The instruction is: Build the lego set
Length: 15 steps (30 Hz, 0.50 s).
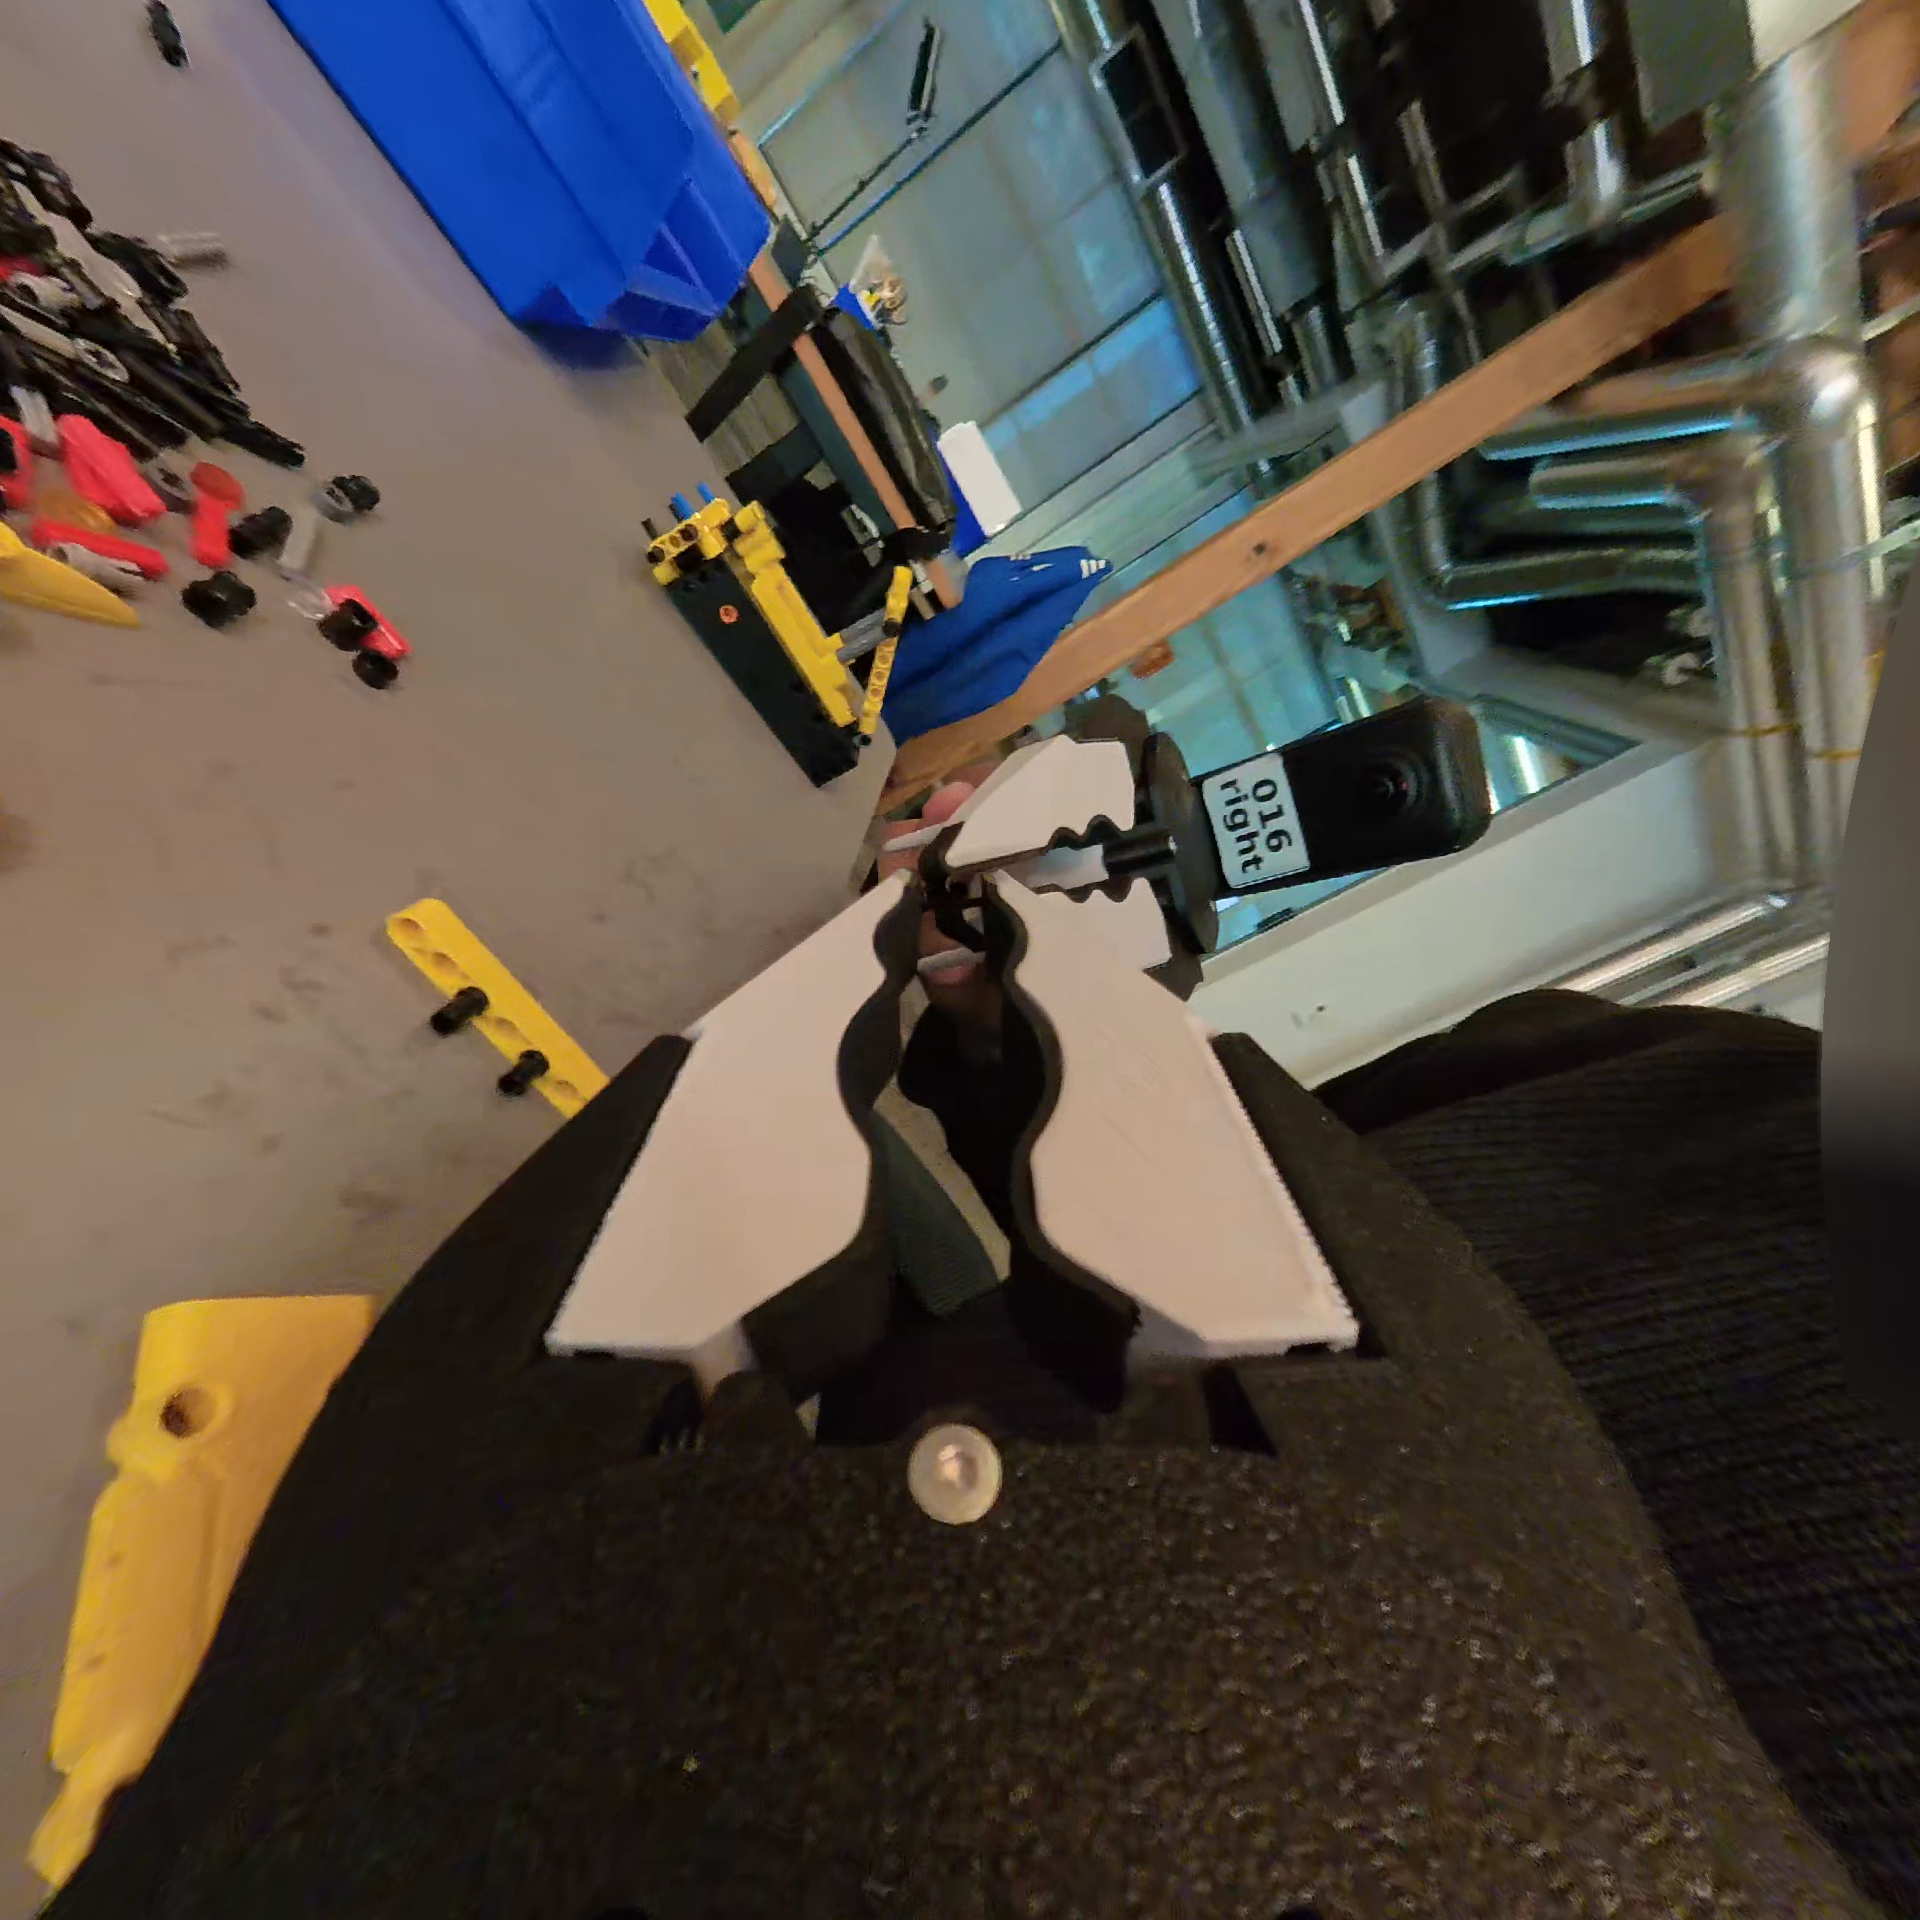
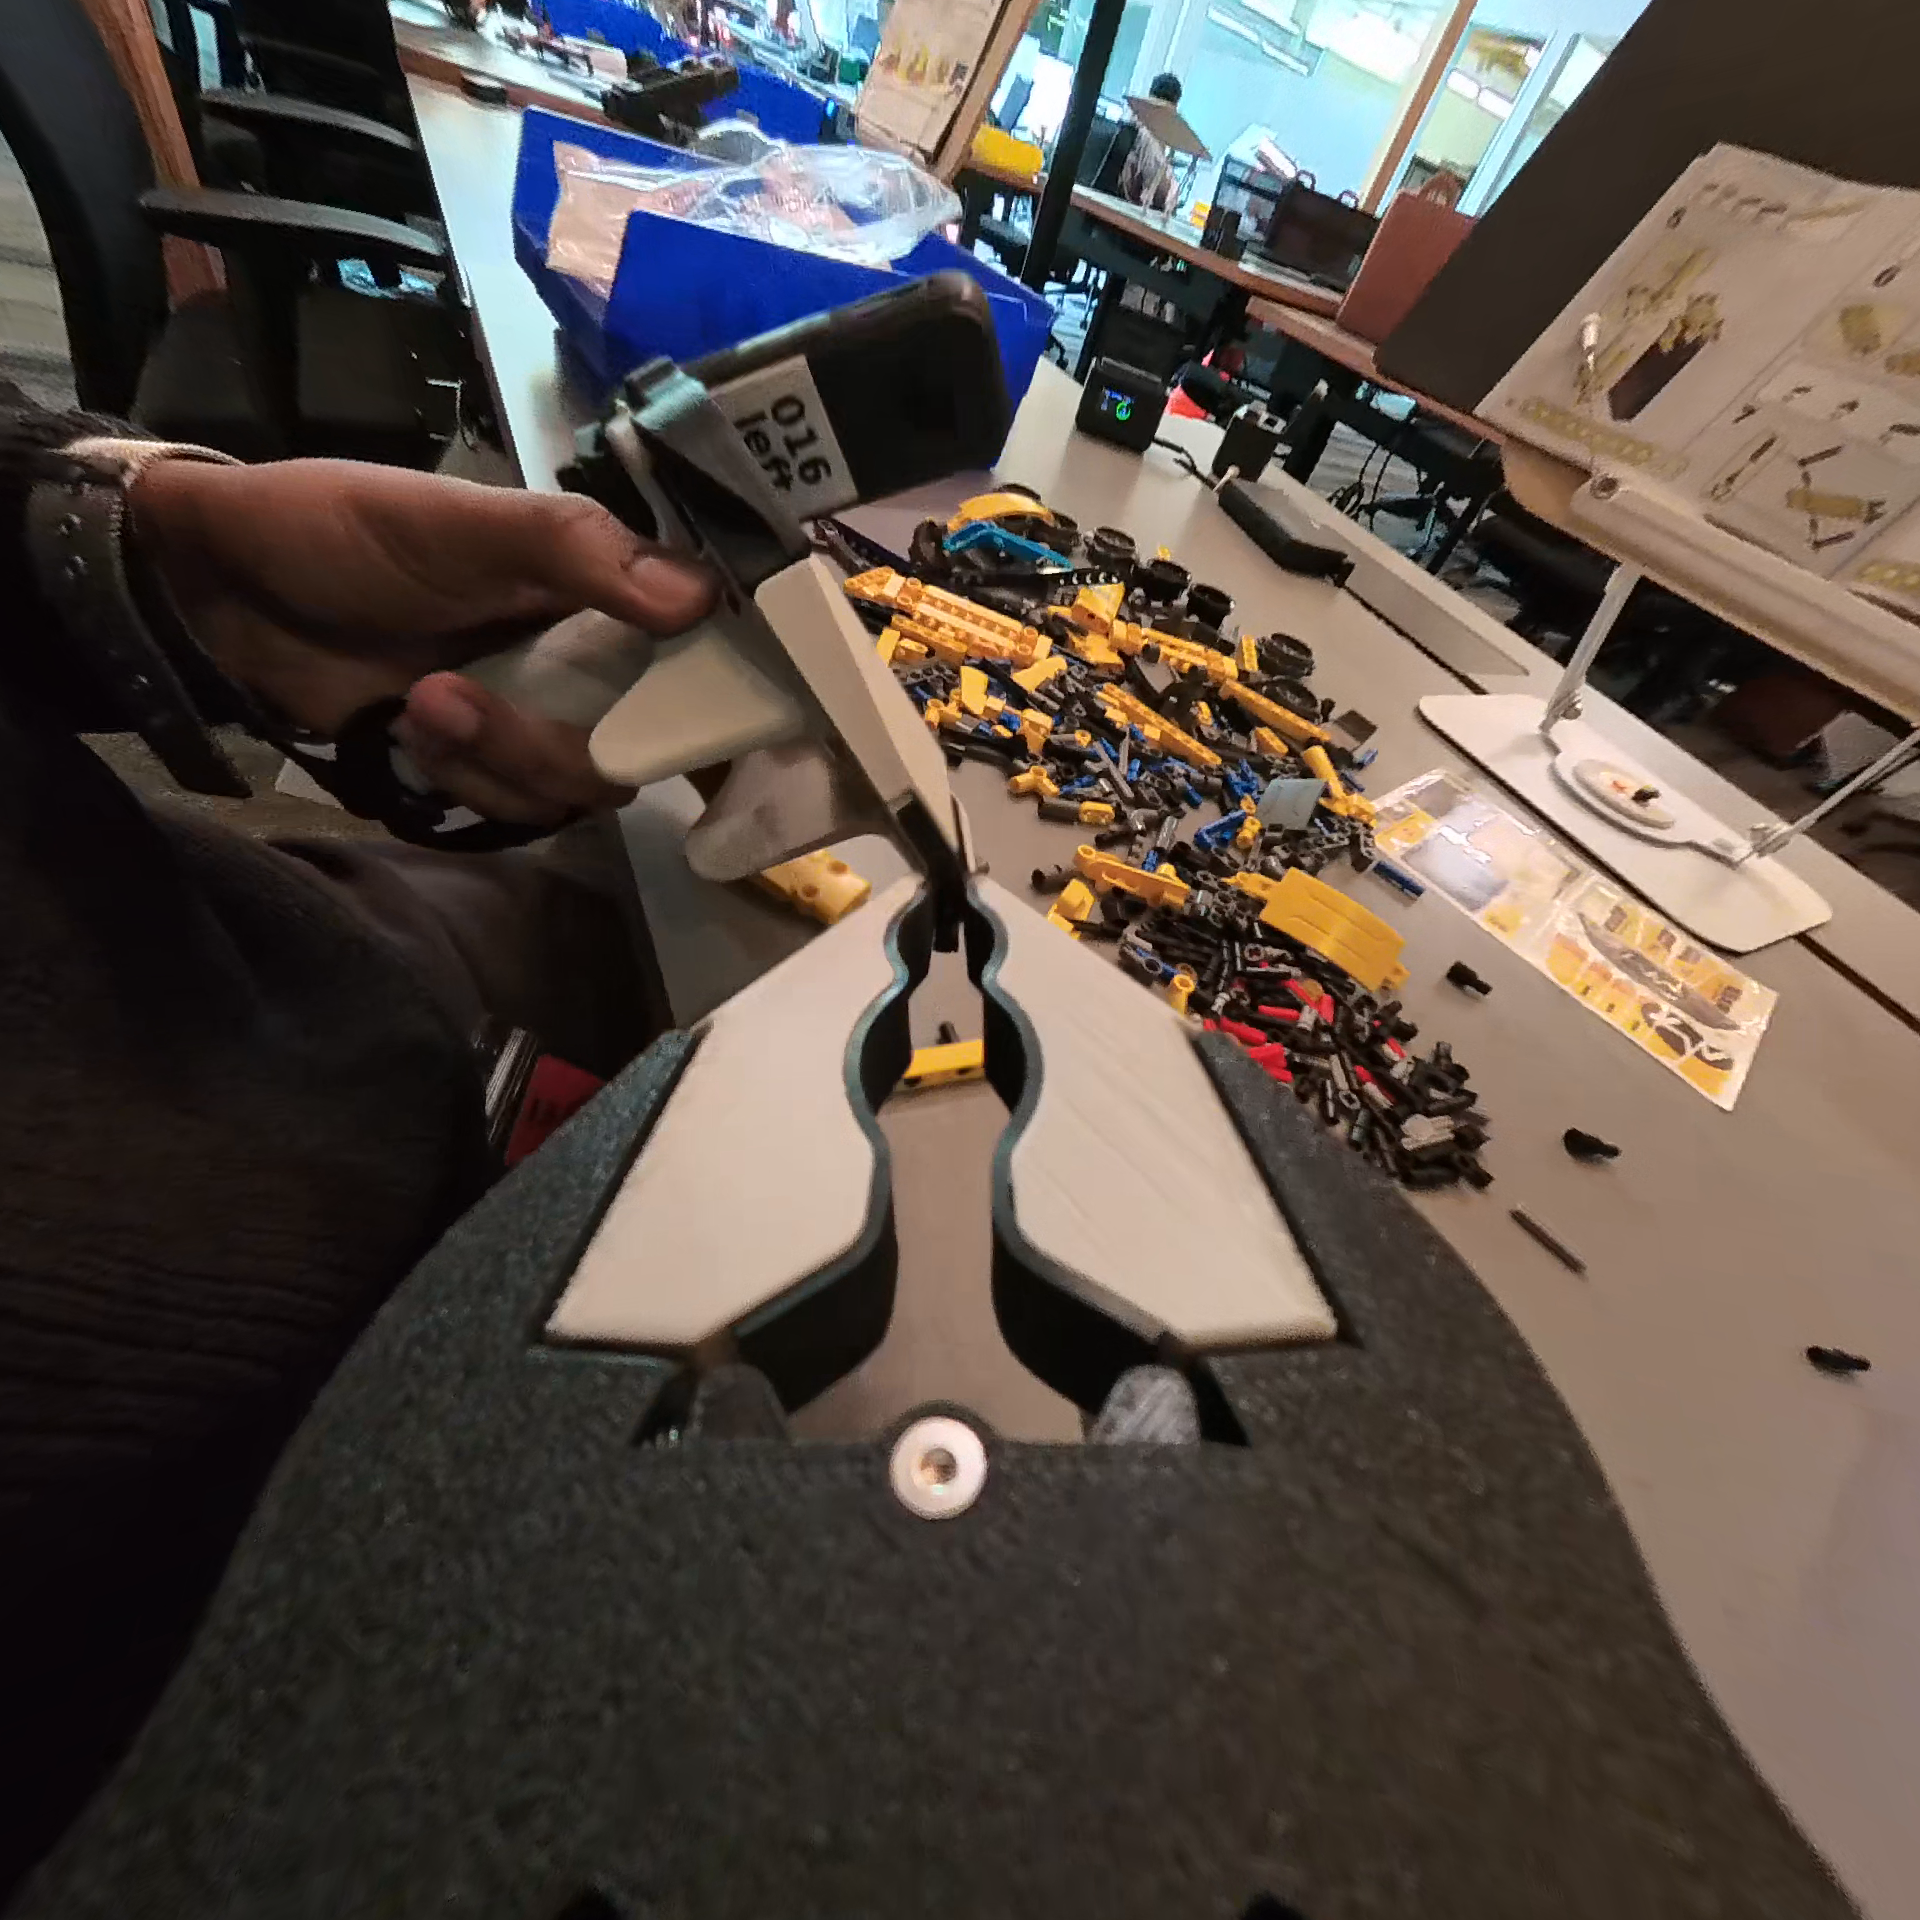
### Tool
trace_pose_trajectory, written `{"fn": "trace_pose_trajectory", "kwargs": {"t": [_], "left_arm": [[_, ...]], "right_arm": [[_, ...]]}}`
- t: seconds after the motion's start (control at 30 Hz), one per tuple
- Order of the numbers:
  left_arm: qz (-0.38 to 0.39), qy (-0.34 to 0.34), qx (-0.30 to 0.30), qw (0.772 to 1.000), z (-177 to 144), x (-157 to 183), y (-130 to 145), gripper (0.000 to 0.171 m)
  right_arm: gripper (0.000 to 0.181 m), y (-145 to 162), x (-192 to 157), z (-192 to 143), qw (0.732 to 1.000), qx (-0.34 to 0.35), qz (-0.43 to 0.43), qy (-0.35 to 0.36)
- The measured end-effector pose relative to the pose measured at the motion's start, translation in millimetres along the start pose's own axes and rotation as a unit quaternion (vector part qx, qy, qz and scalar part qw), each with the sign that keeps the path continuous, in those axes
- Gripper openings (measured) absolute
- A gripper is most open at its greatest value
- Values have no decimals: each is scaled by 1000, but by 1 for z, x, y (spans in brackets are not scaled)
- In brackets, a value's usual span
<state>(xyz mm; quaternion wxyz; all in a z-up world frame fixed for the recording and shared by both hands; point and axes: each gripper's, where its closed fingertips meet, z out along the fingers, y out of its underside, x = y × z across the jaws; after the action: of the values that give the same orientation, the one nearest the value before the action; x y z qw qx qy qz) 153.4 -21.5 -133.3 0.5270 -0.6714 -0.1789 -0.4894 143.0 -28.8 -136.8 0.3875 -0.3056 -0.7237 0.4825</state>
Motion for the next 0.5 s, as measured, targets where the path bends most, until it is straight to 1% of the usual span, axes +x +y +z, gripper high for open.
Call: {"fn": "trace_pose_trajectory", "kwargs": {"t": [0.1, 0.2, 0.3, 0.5], "left_arm": [[-9, 14, 9, 1000, -1, 5, -2, 9], [-4, 13, 15, 1000, -2, 5, -3, 10], [6, 8, 14, 1000, -3, 6, -3, 10], [21, 20, 6, 1000, -1, 12, 0, 12]], "right_arm": [[5, -3, 3, -3, 1000, 5, -7, 9], [5, -5, 4, -4, 1000, 9, -9, 14], [5, -5, 6, -6, 1000, 7, -15, 24], [5, -7, 5, -8, 999, 7, -29, 30]]}}
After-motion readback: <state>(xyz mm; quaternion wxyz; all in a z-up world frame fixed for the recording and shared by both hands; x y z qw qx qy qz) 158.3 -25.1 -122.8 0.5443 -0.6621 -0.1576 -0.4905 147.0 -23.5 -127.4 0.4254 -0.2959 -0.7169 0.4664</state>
